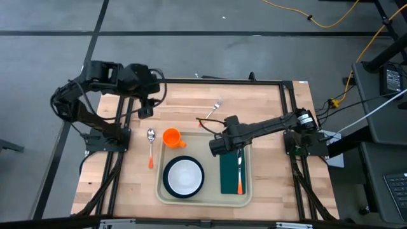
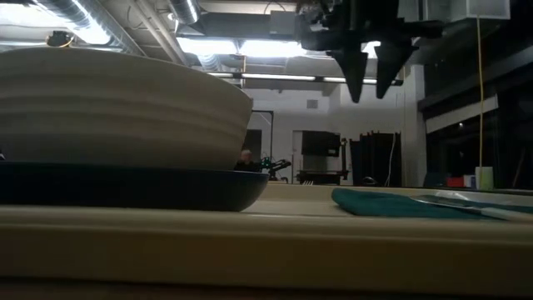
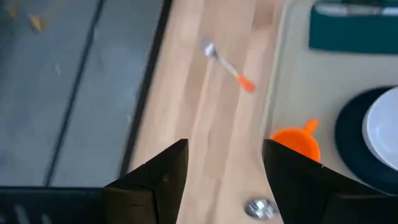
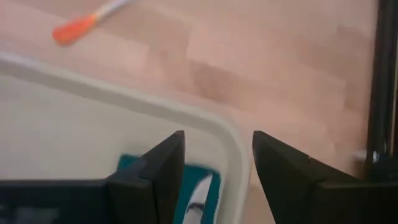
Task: Set up tray
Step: Put the orange spoon to the left of the orange knife on the green napkin
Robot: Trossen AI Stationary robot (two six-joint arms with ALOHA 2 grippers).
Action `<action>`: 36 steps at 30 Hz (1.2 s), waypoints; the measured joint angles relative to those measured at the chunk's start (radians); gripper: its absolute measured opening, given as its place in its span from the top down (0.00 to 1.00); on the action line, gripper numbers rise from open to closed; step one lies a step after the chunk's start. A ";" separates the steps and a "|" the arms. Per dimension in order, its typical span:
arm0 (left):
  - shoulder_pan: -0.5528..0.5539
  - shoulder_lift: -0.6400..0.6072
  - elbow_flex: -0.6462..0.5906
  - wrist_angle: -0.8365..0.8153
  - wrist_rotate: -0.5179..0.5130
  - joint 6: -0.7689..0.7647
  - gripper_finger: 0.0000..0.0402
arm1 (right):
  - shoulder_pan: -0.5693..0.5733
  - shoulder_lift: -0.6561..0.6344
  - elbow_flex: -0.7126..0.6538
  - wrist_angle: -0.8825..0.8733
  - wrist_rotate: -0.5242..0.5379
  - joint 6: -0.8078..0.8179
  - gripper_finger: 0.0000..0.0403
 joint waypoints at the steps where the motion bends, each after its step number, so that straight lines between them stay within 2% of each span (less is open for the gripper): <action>1: 0.000 -0.020 -0.048 0.002 -0.002 -0.036 0.50 | -0.003 -0.008 0.000 0.001 0.022 -0.021 0.52; 8: -0.036 -0.186 -0.394 0.047 -0.036 -0.446 0.50 | -0.005 -0.072 -0.001 0.001 0.184 -0.155 0.52; 13: -0.172 -0.284 -0.664 0.130 -0.110 -0.819 0.50 | -0.007 -0.141 -0.001 0.000 0.235 -0.305 0.52; 20: -0.383 -0.305 -0.982 0.348 -0.054 -1.252 0.50 | -0.006 -0.268 -0.001 0.000 0.301 -0.498 0.52; 23: -0.452 -0.297 -1.056 0.421 -0.056 -1.395 0.50 | -0.006 -0.328 -0.001 -0.001 0.331 -0.547 0.52; 28: -0.540 -0.253 -1.135 0.431 -0.026 -1.582 0.50 | -0.006 -0.414 -0.001 -0.001 0.357 -0.585 0.52; 36: -0.591 -0.111 -1.190 0.532 -0.003 -1.672 0.50 | -0.006 -0.463 -0.001 -0.001 0.368 -0.638 0.52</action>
